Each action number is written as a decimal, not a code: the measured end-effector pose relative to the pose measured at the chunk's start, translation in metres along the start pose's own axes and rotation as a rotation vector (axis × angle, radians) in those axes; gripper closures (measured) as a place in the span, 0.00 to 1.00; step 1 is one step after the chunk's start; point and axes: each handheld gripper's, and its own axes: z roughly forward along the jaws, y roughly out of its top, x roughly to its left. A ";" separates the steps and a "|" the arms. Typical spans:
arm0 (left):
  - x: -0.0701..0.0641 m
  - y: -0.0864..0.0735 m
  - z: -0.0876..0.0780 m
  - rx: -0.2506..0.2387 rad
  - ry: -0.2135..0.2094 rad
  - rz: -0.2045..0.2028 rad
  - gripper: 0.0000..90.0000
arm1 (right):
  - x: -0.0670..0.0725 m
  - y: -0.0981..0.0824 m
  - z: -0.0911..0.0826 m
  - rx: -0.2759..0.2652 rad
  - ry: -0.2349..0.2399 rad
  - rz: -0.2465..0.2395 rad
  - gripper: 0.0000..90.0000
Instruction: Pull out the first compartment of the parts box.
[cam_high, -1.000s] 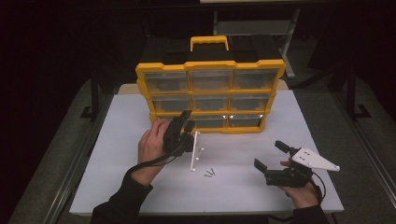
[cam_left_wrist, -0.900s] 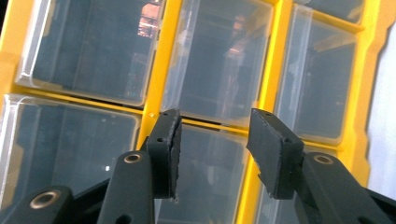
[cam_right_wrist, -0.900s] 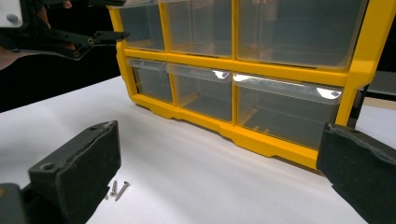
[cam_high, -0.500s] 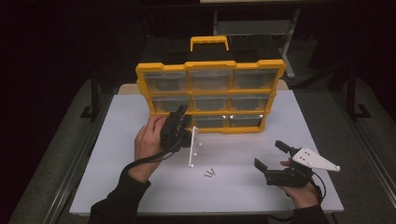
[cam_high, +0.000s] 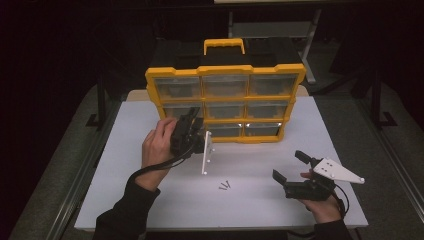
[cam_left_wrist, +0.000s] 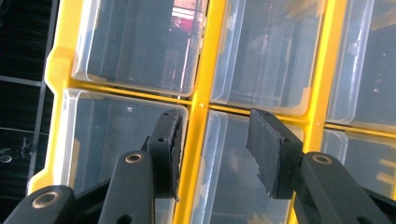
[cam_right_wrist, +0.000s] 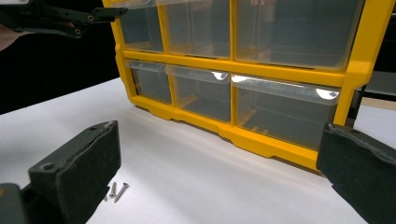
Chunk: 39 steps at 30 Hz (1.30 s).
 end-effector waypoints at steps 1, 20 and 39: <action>0.000 0.000 0.000 -0.001 0.004 0.002 0.61 | 0.000 0.000 0.000 0.000 0.000 0.000 0.00; 0.021 -0.003 0.003 0.020 0.071 0.038 0.60 | 0.000 0.000 0.000 -0.002 -0.002 0.002 0.00; 0.040 -0.008 0.004 0.038 0.141 0.065 0.61 | 0.000 0.000 0.000 -0.002 -0.002 0.002 0.00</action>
